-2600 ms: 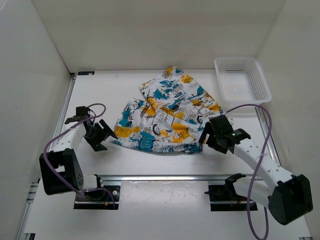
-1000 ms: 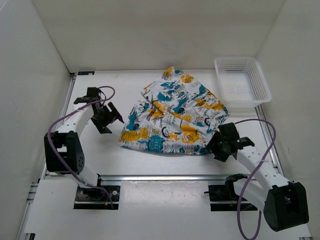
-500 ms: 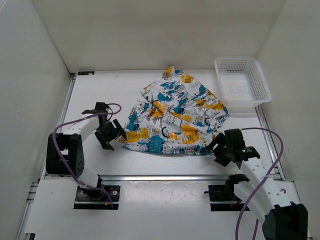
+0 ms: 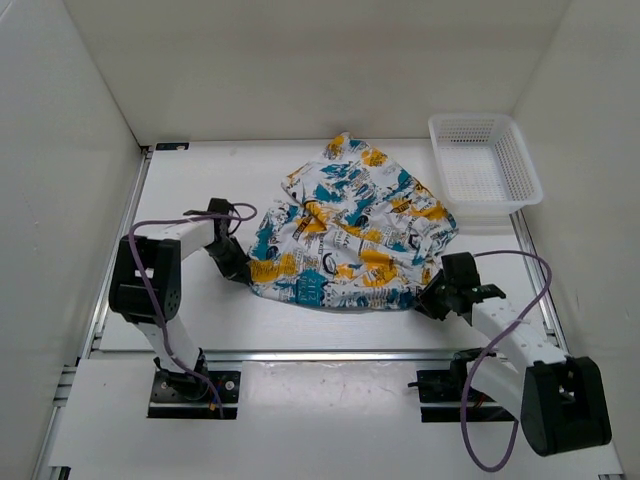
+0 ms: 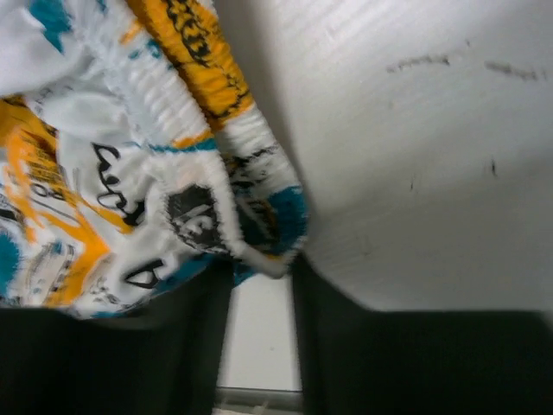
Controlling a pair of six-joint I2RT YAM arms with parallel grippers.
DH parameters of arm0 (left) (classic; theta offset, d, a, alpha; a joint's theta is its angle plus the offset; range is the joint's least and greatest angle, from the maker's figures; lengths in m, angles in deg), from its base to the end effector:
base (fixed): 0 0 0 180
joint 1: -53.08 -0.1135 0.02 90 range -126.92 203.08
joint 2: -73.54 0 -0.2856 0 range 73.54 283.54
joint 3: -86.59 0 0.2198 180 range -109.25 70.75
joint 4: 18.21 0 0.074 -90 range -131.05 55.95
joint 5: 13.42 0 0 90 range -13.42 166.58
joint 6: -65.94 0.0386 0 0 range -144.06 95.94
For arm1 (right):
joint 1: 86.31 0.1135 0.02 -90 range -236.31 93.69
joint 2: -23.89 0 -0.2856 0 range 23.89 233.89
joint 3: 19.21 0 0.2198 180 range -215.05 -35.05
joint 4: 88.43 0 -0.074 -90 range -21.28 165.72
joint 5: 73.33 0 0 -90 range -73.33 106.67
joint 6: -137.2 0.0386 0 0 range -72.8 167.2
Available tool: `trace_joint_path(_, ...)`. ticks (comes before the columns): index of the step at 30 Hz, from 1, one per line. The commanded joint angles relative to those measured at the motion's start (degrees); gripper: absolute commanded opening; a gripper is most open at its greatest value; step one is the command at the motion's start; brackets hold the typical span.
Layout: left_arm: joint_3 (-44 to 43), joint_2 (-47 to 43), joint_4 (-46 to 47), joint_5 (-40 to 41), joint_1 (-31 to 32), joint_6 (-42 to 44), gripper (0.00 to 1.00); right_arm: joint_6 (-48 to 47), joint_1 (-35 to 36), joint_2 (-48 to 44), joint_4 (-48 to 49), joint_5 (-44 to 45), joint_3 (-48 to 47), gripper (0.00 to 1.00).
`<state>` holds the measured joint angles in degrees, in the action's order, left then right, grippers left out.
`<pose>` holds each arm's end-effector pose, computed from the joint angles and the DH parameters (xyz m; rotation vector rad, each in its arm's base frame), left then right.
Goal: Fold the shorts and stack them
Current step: Fold the shorts
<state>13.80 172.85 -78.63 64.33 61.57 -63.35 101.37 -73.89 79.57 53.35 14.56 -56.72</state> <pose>0.2647 -0.0478 0.1856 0.8108 -2.9770 0.3361 0.1268 0.0294 0.1871 0.9237 2.4631 0.4766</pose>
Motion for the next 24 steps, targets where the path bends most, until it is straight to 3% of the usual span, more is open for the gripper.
trace_joint_path(1, -3.7, -0.3, 2.7, 0.5, 0.4, 1.8, 0.10, -1.4, -0.5, 4.5, 6.4, 1.7, -3.0, 0.25)
trace_joint_path(2, -4.5, -1.0, 1.7, 0.5, 0.4, 1.8, 0.10, -2.1, -0.5, 5.6, 5.9, 1.7, -4.8, 0.06)
trace_joint_path(3, -6.6, -2.6, 1.1, 1.0, 0.4, 1.8, 0.10, -3.1, -0.5, 7.0, 4.2, 2.3, -6.7, 0.00)
trace_joint_path(9, -19.7, -8.4, -5.8, 3.3, -0.3, 2.4, 0.10, -11.4, -0.5, 7.0, -2.7, 6.2, -23.8, 0.00)
trace_joint_path(12, -30.4, -9.8, -11.0, 3.9, -0.8, 2.4, 0.10, -14.2, -0.5, 7.5, -7.0, 6.9, -32.9, 0.00)
trace_joint_path(16, -45.0, -13.5, -17.3, 4.4, -0.8, 2.4, 0.10, -16.7, -0.5, 4.7, -10.9, 3.6, -42.7, 0.00)
trace_joint_path(24, -60.3, -27.6, -17.0, 5.1, -3.9, -0.9, 0.10, -27.7, -0.5, 0.9, -21.0, -6.1, -69.2, 0.00)
